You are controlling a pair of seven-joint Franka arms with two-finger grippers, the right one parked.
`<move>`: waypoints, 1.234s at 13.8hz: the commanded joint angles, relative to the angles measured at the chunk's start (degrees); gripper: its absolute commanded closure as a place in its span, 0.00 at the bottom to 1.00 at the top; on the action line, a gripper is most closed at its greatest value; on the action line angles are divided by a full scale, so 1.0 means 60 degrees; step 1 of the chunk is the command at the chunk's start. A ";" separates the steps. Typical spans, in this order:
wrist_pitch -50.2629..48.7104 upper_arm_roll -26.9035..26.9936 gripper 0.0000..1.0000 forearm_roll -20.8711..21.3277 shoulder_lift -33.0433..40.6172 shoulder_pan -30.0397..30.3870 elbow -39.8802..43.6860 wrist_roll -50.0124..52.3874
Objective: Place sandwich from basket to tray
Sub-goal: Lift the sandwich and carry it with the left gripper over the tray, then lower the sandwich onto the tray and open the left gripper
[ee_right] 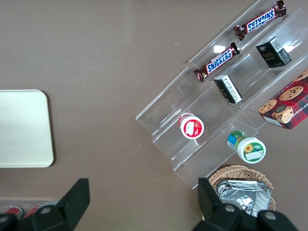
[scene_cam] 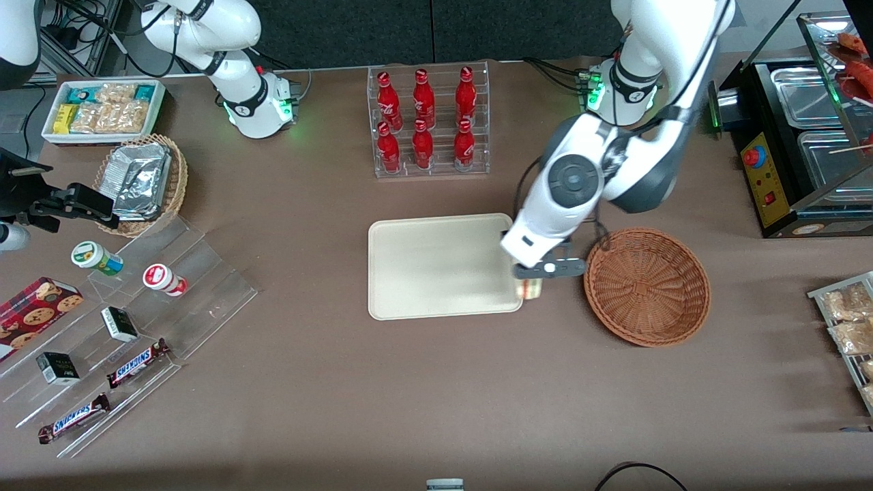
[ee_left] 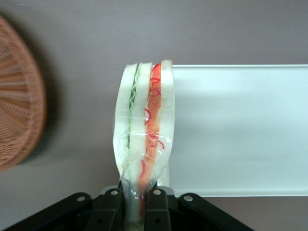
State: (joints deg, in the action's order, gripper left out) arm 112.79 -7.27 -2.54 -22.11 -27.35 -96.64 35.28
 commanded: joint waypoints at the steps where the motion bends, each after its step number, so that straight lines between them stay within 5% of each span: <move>1: -0.0223 0.0157 1.00 -0.0119 -0.1160 -0.0858 0.1514 0.0940; 8: -0.0180 0.0172 1.00 -0.0075 -0.3212 -0.2192 0.3435 0.2044; 17: 0.0187 0.0186 1.00 -0.0060 -0.3961 -0.2472 0.3495 0.1971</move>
State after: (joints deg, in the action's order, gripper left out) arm 113.97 -7.16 -2.61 -44.99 -40.83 -77.65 46.79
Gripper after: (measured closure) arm 0.850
